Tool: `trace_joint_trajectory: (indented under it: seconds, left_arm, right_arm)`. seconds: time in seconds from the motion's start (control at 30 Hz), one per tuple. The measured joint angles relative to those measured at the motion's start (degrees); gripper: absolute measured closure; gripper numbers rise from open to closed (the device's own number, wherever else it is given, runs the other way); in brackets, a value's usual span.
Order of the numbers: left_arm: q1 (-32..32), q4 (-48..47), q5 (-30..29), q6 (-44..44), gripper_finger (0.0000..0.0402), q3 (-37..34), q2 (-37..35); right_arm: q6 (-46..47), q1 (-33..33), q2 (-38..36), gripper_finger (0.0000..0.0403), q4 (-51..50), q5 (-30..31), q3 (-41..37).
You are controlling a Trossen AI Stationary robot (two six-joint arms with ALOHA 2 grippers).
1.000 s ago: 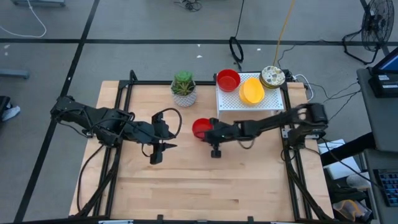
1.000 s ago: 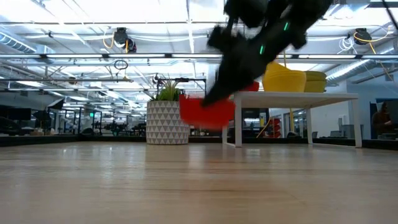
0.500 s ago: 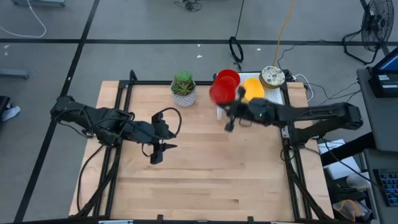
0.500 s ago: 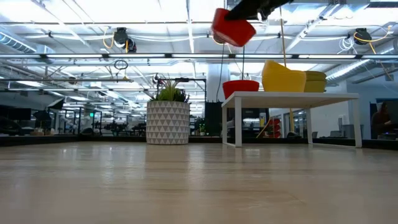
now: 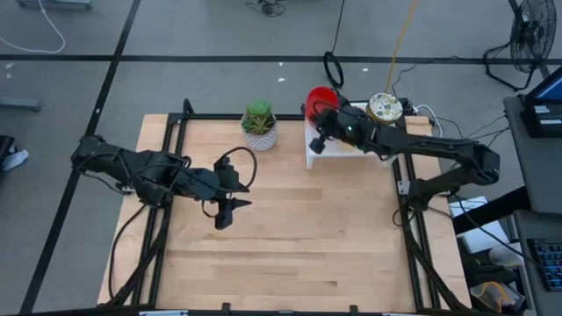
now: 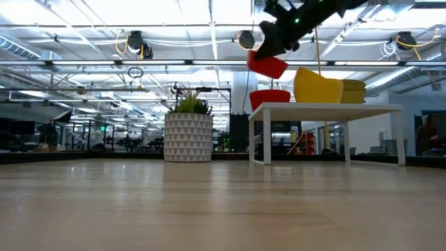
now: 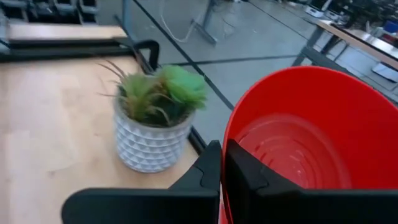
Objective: Pick & Place Mini bowls
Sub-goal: Stack the red bowl on top of the other red bowls on the shelf
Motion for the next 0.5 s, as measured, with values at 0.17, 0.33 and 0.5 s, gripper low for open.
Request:
trace_joint_trajectory:
  seconds: [0.17, 0.33, 0.5]
  left_arm:
    - [0.0, -0.5, 0.1, -0.1, 0.0240, 0.0, 0.0]
    - [0.0, -0.5, 0.1, 0.3, 0.0228, 0.0, 0.0]
    - [0.0, -0.5, 0.1, 0.5, 0.0222, 0.0, 0.0]
  right_arm:
    - [-1.2, -2.7, 3.1, 0.0403, 0.1, -0.1, 1.3]
    - [-1.2, -5.1, 5.3, 0.0403, 0.0, 0.0, 1.2]
    - [-1.0, -6.8, 6.7, 0.0403, 0.0, 0.0, 1.2]
